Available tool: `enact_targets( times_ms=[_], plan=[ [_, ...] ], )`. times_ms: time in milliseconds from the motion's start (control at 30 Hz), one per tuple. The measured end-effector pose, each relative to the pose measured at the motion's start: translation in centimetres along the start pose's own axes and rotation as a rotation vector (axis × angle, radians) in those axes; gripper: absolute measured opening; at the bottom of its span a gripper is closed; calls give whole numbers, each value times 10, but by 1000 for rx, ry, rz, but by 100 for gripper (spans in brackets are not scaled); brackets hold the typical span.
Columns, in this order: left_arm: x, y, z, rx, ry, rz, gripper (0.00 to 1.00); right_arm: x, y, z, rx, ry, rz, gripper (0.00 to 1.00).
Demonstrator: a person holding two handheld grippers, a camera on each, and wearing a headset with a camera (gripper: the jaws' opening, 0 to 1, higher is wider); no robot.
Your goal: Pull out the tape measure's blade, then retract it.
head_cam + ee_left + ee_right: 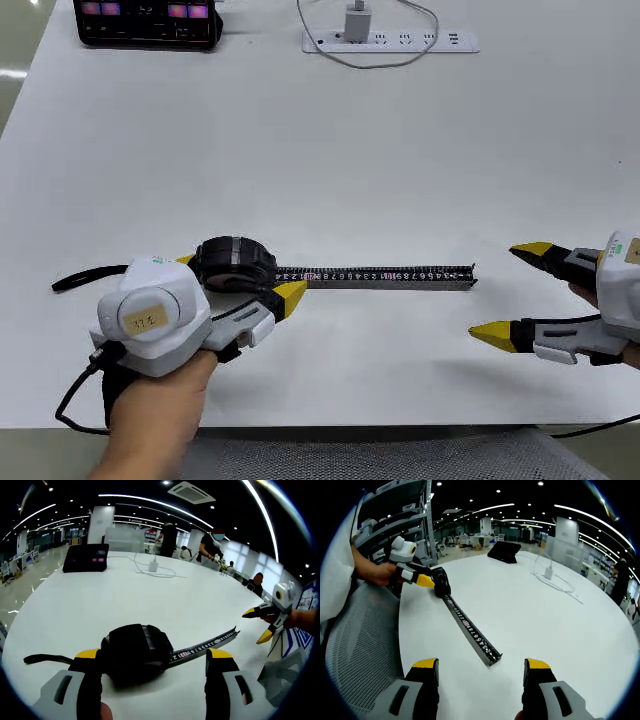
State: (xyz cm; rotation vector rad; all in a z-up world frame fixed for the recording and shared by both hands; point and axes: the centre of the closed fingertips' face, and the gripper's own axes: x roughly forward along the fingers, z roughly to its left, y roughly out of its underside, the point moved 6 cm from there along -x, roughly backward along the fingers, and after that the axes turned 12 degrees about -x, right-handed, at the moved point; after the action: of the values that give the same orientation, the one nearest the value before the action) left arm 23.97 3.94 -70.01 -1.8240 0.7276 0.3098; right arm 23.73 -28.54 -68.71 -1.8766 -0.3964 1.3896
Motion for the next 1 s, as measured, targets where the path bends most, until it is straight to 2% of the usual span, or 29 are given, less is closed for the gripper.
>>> enact_targets(
  times_ms=[333, 1000],
  plan=[
    [4, 0, 6, -18, -53, -10, 71, 2, -3, -11, -51, -17, 17, 56],
    [9, -1, 13, -72, -116, -20, 61, 14, -6, -25, -157, -79, 84, 50]
  ],
)
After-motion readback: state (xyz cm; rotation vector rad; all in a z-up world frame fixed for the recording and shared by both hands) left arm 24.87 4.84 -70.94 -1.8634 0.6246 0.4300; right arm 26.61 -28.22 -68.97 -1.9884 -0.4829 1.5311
